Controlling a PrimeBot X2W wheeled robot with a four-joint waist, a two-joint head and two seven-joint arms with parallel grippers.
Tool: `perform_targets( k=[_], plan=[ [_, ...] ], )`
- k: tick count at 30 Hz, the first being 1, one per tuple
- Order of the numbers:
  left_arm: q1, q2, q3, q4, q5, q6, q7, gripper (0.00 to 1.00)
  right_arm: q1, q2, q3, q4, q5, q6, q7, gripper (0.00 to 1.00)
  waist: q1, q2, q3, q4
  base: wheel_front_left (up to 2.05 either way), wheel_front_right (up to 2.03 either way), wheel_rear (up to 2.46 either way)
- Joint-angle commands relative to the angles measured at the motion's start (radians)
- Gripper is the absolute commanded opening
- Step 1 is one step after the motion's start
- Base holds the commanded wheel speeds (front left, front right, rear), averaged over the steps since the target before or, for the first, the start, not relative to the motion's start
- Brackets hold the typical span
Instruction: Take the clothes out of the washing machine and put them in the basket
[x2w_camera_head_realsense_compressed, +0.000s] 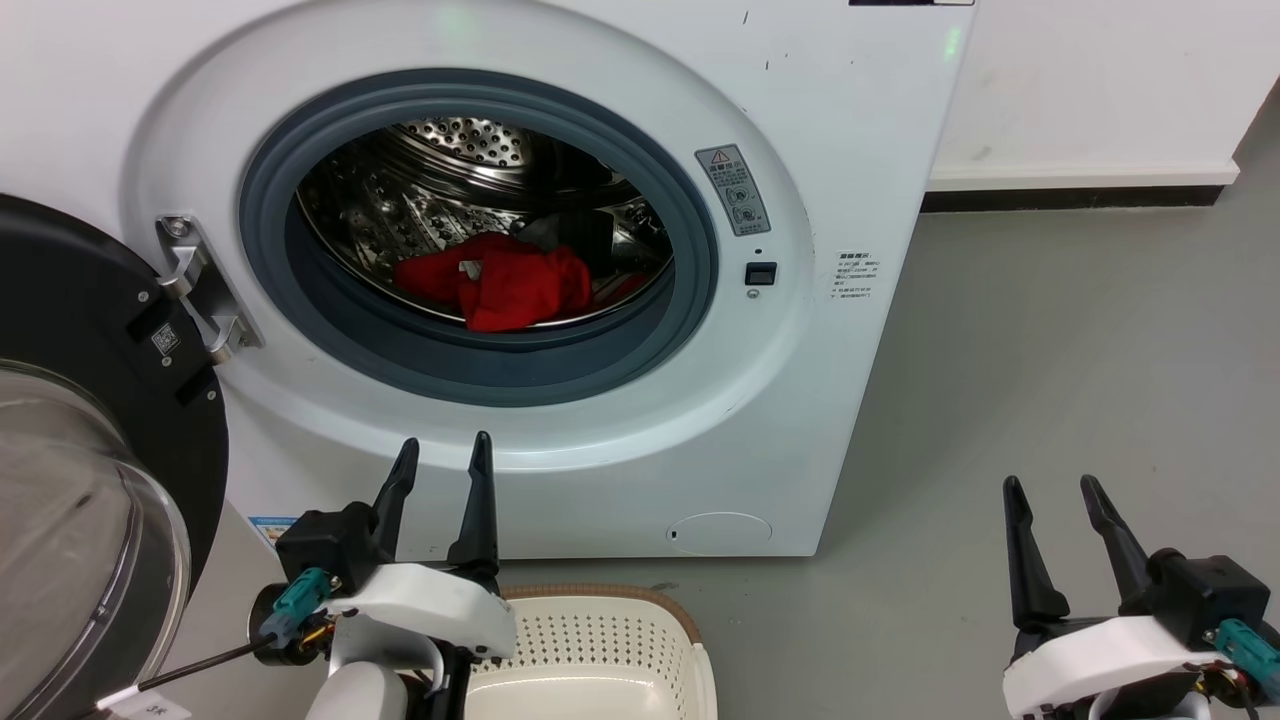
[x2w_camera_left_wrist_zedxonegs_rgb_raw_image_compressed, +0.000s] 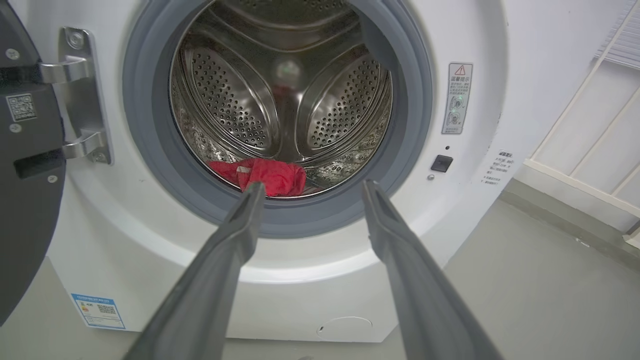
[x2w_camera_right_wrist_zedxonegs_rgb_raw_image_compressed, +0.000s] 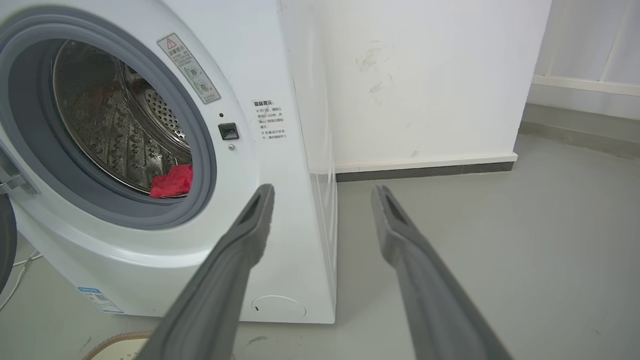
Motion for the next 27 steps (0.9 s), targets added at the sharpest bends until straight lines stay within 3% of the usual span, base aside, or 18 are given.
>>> perform_targets(
  k=[1, 27],
  plan=[
    [-0.012, 0.002, -0.003, -0.007, 0.028, 0.006, -0.011, 1.00, 0.005, -0.003, 0.004, -0.009, -0.030, 0.000, -0.009, 1.00, -0.0001, -0.0001, 0.000, 0.000, 0.00, 0.00, 0.00],
    [-0.012, 0.002, -0.022, 0.007, 0.175, 0.034, -0.058, 1.00, 0.015, -0.003, 0.021, 0.003, -0.191, 0.000, -0.049, 1.00, -0.0001, -0.0001, 0.005, -0.003, 0.00, 0.00, 0.00]
  ],
)
